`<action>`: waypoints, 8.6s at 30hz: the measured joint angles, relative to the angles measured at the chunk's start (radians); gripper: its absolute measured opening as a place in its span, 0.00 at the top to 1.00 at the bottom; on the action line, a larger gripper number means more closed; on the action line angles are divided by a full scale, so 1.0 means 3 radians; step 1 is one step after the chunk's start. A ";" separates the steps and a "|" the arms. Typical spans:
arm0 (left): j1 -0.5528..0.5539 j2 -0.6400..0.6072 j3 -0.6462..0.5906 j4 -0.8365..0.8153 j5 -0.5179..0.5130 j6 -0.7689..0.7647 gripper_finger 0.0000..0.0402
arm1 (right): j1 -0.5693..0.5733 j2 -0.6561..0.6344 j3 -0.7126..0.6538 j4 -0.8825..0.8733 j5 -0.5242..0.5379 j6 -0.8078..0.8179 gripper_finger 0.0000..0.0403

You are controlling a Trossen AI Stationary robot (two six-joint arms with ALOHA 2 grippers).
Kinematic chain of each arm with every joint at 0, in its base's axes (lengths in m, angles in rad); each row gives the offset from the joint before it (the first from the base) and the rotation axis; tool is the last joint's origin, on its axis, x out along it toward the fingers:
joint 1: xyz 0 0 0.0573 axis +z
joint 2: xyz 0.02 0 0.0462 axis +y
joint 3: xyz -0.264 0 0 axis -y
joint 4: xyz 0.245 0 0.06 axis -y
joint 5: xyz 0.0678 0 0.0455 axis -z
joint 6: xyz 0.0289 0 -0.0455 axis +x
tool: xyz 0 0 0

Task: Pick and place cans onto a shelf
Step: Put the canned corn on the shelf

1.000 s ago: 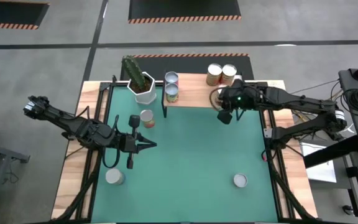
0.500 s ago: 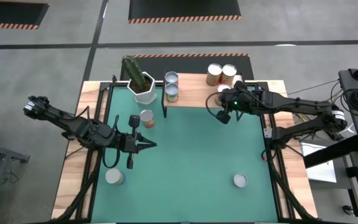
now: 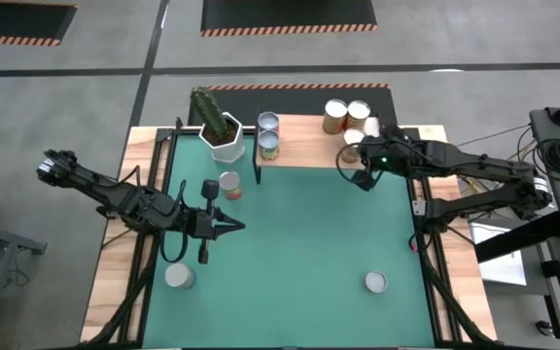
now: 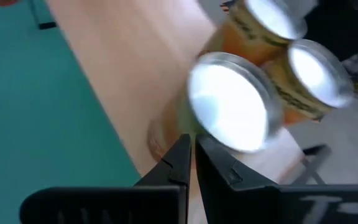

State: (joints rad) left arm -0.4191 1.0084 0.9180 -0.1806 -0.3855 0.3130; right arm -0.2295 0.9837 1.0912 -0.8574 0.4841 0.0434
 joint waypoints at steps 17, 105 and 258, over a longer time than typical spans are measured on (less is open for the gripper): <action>0.0000 0.0000 0.0000 0.0004 0.0000 -0.0001 1.00 | -0.0001 -0.0365 -0.0031 0.0302 -0.0125 0.0318 0.97; 0.0000 -0.0001 0.0000 0.0001 0.0001 0.0013 1.00 | -0.0710 0.0525 0.0230 0.0420 -0.0361 0.0115 0.97; 0.2263 0.1222 0.0368 -0.2564 0.0914 -0.2906 0.54 | 0.1383 -0.1267 -0.1537 0.3051 -0.0133 -0.1401 0.97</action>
State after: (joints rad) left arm 0.2600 1.3751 1.0283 -0.9498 -0.1112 -0.5589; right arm 0.1856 0.6037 0.6300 0.0578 0.4444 -0.3769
